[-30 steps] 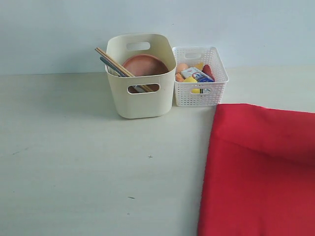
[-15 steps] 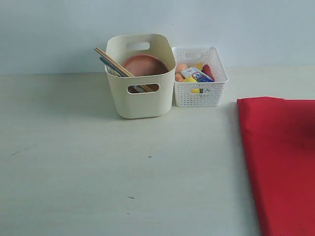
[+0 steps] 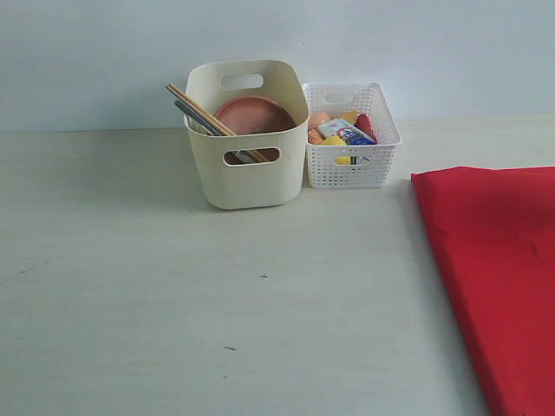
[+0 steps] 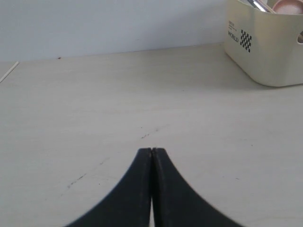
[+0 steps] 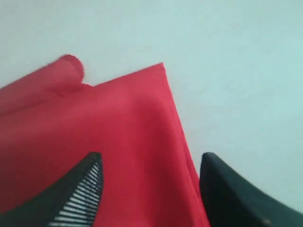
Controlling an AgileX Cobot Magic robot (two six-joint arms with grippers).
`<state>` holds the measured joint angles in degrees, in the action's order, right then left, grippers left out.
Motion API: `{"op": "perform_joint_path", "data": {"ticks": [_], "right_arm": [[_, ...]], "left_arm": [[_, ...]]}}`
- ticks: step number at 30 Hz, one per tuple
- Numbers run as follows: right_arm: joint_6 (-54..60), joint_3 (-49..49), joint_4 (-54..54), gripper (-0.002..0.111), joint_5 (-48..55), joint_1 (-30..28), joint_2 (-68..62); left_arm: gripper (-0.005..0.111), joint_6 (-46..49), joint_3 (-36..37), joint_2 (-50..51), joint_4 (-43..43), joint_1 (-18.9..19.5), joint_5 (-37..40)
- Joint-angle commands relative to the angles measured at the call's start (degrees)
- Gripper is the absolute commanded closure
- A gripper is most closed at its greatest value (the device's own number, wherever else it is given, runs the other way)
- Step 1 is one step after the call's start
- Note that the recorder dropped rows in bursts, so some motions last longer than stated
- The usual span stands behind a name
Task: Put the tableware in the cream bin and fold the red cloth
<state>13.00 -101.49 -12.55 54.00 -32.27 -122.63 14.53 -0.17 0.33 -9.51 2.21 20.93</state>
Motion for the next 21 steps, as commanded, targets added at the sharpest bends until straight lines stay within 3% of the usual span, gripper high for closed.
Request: {"op": "perform_joint_path", "data": {"ticks": [1, 9, 21], "right_arm": [[1.04, 5.05, 1.69, 0.058, 0.99, 3.57, 7.53], [0.82, 27.82, 1.98, 0.106, -10.18, 10.12, 22.35], [0.82, 49.57, 2.55, 0.108, -15.24, 20.71, 32.08]], "left_arm": [[0.107, 0.10, 0.17, -0.33, 0.19, 0.17, -0.37], [0.107, 0.10, 0.17, -0.33, 0.19, 0.17, -0.37], [0.107, 0.10, 0.17, -0.33, 0.19, 0.17, -0.37]]}}
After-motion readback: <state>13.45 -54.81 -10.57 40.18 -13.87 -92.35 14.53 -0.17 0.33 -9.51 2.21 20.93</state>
